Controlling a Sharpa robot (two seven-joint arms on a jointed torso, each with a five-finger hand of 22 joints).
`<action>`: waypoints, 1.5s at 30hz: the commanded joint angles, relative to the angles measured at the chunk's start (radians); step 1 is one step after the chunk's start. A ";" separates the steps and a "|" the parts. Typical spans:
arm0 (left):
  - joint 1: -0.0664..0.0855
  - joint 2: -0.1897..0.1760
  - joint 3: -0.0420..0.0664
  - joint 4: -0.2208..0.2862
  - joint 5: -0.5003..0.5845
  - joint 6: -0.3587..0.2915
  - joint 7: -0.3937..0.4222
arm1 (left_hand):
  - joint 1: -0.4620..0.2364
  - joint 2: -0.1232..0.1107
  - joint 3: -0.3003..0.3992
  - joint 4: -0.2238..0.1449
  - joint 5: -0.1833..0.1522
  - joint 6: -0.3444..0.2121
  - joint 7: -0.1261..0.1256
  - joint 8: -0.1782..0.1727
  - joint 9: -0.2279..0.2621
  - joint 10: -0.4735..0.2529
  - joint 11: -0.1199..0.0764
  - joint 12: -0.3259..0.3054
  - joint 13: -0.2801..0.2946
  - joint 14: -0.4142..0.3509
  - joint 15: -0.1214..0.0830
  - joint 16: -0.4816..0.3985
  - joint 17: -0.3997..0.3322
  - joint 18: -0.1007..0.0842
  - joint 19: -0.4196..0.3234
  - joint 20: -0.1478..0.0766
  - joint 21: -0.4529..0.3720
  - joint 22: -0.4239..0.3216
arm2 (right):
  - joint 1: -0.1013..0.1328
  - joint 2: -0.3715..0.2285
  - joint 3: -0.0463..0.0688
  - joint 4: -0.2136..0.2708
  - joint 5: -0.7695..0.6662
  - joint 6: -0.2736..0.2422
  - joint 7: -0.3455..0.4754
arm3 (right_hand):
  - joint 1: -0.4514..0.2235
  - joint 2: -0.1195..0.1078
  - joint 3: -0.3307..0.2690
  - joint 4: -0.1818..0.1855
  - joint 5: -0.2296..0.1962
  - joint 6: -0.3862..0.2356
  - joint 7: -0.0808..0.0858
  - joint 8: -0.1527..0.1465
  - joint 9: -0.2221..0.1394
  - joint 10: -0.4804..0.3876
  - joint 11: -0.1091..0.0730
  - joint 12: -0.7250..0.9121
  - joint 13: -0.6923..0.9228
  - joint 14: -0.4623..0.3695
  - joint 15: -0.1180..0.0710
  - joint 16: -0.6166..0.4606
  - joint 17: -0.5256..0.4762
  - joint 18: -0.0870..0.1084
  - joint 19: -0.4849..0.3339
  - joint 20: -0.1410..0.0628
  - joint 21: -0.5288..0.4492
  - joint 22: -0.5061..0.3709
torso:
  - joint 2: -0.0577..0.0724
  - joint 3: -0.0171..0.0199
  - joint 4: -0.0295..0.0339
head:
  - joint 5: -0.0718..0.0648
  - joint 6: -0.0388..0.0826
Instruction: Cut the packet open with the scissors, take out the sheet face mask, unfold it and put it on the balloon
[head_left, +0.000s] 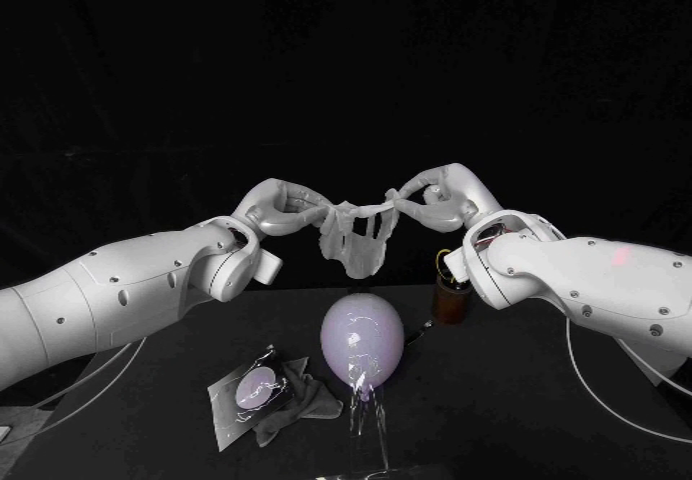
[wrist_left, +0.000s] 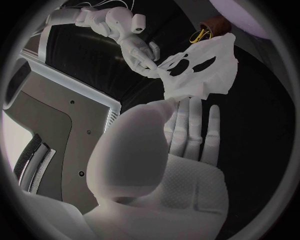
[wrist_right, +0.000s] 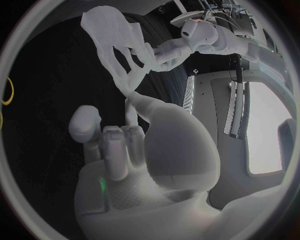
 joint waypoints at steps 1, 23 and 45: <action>0.015 0.007 0.001 -0.012 -0.078 0.048 -0.058 | -0.011 -0.002 0.011 -0.007 0.004 -0.008 0.001 0.005 0.168 0.009 -0.001 -0.005 0.002 -0.016 0.000 -0.007 0.000 0.008 0.005 0.000 0.009 0.003 | -0.002 0.001 0.000 -0.001 0.056 -0.025 0.048 | -0.004 0.008 0.006 -0.001 0.007 0.016 -0.011 0.007 0.038 0.083 -0.007 0.004 0.221 0.105 -0.010 0.003 0.263 0.003 0.002 -0.001 -0.005 0.000 | 0.000 0.0001 0.0005 | -0.003 0.000; 0.083 0.018 0.001 -0.060 -0.302 0.135 -0.161 | -0.035 -0.003 0.020 -0.033 0.003 -0.014 0.000 0.016 0.188 0.022 -0.005 0.016 0.020 -0.040 0.004 -0.017 0.001 0.015 0.022 -0.004 0.041 0.023 | -0.006 -0.009 0.000 -0.006 0.121 -0.015 0.112 | -0.006 0.008 0.006 -0.001 0.007 0.016 -0.011 0.007 0.038 0.083 -0.007 0.003 0.220 0.105 -0.010 0.003 0.263 0.003 0.002 -0.001 -0.006 -0.001 | 0.000 0.0000 0.0005 | -0.015 0.011; 0.085 0.010 0.000 -0.033 -0.281 0.129 -0.151 | -0.043 -0.001 0.023 -0.037 0.003 -0.020 0.000 0.015 0.193 0.013 -0.004 0.019 0.025 -0.045 0.005 -0.019 0.001 0.016 0.022 -0.005 0.052 0.030 | -0.007 -0.013 0.000 0.007 0.130 0.019 0.112 | -0.007 0.008 0.007 -0.002 0.007 0.014 -0.011 0.007 0.039 0.082 -0.007 -0.001 0.218 0.105 -0.010 0.003 0.263 0.003 0.001 -0.001 -0.008 -0.001 | 0.000 -0.0011 0.0009 | -0.011 0.011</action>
